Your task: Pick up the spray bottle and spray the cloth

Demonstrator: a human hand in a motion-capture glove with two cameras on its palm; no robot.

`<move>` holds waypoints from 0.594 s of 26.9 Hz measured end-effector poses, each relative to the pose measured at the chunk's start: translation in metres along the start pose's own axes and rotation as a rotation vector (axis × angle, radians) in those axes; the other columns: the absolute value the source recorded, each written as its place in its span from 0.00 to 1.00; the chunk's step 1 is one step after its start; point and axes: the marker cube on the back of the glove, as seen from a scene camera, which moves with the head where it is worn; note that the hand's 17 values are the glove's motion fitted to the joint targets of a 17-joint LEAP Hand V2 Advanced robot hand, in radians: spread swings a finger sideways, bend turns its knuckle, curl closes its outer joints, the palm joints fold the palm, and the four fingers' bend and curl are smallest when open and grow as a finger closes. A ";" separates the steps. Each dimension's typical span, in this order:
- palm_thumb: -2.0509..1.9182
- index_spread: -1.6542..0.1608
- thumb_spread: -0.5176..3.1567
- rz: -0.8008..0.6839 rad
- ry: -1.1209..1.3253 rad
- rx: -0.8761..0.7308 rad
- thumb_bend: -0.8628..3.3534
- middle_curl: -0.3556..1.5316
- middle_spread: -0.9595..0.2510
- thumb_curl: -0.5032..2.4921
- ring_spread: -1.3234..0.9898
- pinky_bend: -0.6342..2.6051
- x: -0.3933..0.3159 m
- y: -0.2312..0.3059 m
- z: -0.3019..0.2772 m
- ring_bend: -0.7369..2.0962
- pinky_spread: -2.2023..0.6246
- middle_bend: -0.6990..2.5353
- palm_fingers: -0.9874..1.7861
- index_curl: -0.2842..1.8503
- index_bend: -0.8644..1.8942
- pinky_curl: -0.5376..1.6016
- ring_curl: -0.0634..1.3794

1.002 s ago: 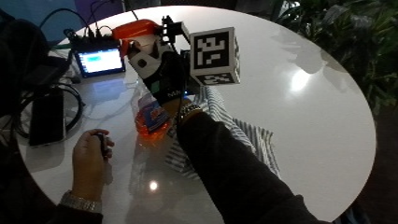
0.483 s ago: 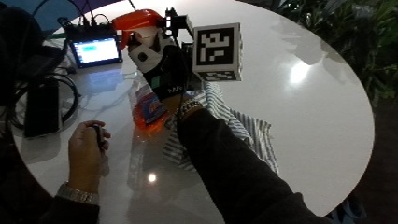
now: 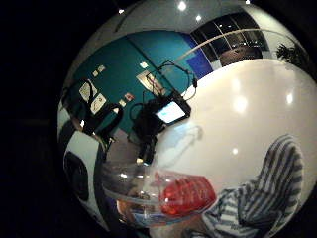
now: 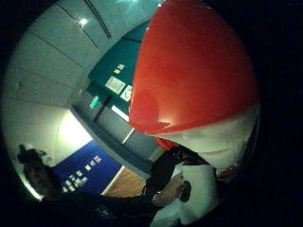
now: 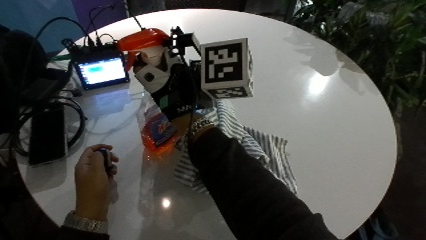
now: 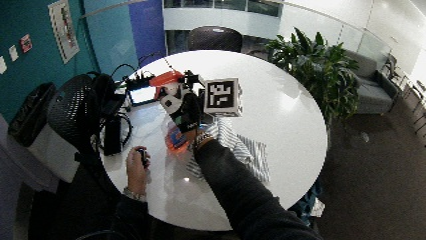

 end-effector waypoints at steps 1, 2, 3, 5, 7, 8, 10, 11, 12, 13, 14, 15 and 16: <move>0.74 0.76 0.29 0.006 -0.001 -0.004 0.20 0.46 0.64 0.42 0.50 0.34 0.002 0.002 0.001 0.52 0.66 0.40 0.86 0.40 0.41 0.44 0.36; 0.74 0.76 0.29 0.019 -0.005 -0.008 0.20 0.46 0.64 0.42 0.50 0.34 0.003 0.005 0.003 0.52 0.66 0.40 0.86 0.40 0.41 0.44 0.36; 0.73 0.76 0.29 0.037 -0.011 -0.011 0.20 0.46 0.64 0.42 0.50 0.34 0.004 0.009 0.004 0.51 0.67 0.40 0.85 0.40 0.41 0.44 0.36; 0.73 0.76 0.29 0.085 -0.027 -0.026 0.20 0.46 0.64 0.42 0.50 0.34 0.007 0.017 0.009 0.51 0.67 0.39 0.84 0.40 0.40 0.44 0.36; 0.73 0.76 0.30 0.118 -0.028 -0.047 0.20 0.46 0.64 0.42 0.51 0.35 0.011 0.025 0.014 0.49 0.67 0.39 0.82 0.39 0.40 0.44 0.35; 0.73 0.76 0.30 0.122 -0.020 -0.057 0.20 0.45 0.64 0.42 0.51 0.34 0.014 0.028 0.016 0.48 0.68 0.38 0.79 0.39 0.38 0.44 0.35; 0.73 0.75 0.31 0.119 0.005 -0.077 0.20 0.45 0.63 0.41 0.50 0.33 0.018 0.033 0.018 0.47 0.70 0.38 0.76 0.39 0.38 0.43 0.34; 0.73 0.75 0.32 0.120 0.019 -0.088 0.20 0.45 0.63 0.41 0.50 0.31 0.019 0.036 0.019 0.46 0.71 0.38 0.73 0.38 0.38 0.43 0.33; 0.73 0.74 0.33 0.122 0.034 -0.098 0.20 0.44 0.63 0.41 0.50 0.30 0.020 0.038 0.018 0.45 0.72 0.37 0.71 0.38 0.37 0.42 0.33; 0.73 0.74 0.34 0.125 0.048 -0.109 0.20 0.44 0.63 0.40 0.50 0.30 0.021 0.040 0.018 0.44 0.73 0.37 0.69 0.38 0.37 0.43 0.33; 0.73 0.74 0.34 0.126 0.063 -0.119 0.20 0.44 0.63 0.40 0.50 0.29 0.021 0.042 0.017 0.44 0.74 0.36 0.68 0.38 0.38 0.43 0.33; 0.73 0.74 0.35 0.126 0.078 -0.131 0.20 0.43 0.64 0.40 0.50 0.29 0.022 0.044 0.016 0.43 0.74 0.34 0.66 0.38 0.38 0.43 0.32; 0.73 0.74 0.35 0.125 0.094 -0.146 0.20 0.43 0.65 0.40 0.50 0.29 0.024 0.046 0.015 0.43 0.75 0.34 0.65 0.37 0.38 0.43 0.32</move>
